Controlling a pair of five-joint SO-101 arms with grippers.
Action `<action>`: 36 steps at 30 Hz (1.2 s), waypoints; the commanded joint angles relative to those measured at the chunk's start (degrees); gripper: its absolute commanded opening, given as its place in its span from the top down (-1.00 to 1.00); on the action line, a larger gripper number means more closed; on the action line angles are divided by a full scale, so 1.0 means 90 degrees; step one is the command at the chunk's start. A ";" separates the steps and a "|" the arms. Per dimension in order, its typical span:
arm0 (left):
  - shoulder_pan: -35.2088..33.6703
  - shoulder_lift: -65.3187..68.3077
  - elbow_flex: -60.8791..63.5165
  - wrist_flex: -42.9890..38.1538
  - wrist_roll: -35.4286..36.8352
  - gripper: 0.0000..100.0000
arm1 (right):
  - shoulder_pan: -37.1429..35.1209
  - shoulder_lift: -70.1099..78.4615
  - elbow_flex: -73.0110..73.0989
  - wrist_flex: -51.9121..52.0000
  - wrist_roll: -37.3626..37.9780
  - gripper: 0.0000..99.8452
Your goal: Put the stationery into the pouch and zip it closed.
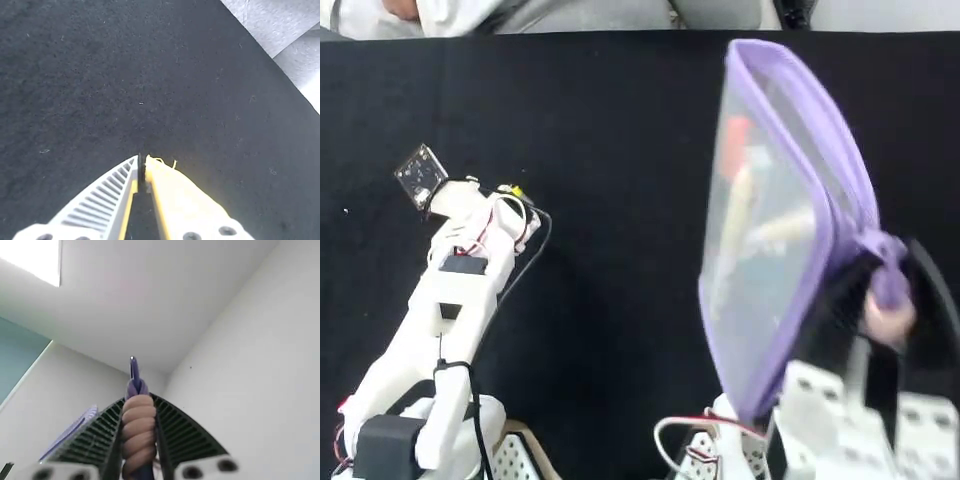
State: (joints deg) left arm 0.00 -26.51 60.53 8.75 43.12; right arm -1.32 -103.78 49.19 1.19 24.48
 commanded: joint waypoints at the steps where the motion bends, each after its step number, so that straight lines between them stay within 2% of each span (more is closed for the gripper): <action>1: -0.0024 -0.0039 -0.0063 -0.0107 0.0020 0.94 | 0.0088 -0.0532 -0.1001 0.0674 -0.0195 0.98; 5: -0.0024 -0.0039 -0.0083 -0.0107 0.0020 0.94 | 0.0088 -0.0532 -0.0464 0.1172 -0.0527 0.98; 11: -0.0122 -0.0049 -0.0093 -0.0107 0.0010 0.94 | 0.0088 -0.0532 0.1411 0.0156 -0.0537 0.98; 15: -0.0161 -0.0049 -0.0112 -0.0107 0.0010 0.94 | 0.0166 -0.0532 0.1714 -0.0107 -0.0459 0.98; 24: -0.0161 -0.0049 -0.0112 -0.0107 0.0010 0.94 | 0.2198 -0.0523 0.0161 -0.0166 0.0508 0.98; 28: -0.0161 -0.0049 -0.0112 -0.0107 0.0010 0.94 | 0.2266 -0.0523 -0.0816 0.0117 0.0459 0.98; 33: -0.0161 -0.0049 -0.0112 -0.0107 0.0010 0.94 | 0.2266 -0.0513 -0.1958 0.0694 -0.0625 0.98; 36: -0.0161 -0.0068 -0.0112 -0.0107 0.0010 0.94 | 0.2266 -0.0513 -0.2164 0.1241 -0.0762 0.98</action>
State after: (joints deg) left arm -1.05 -26.51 60.53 8.75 43.12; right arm 18.37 -103.78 32.66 8.92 19.38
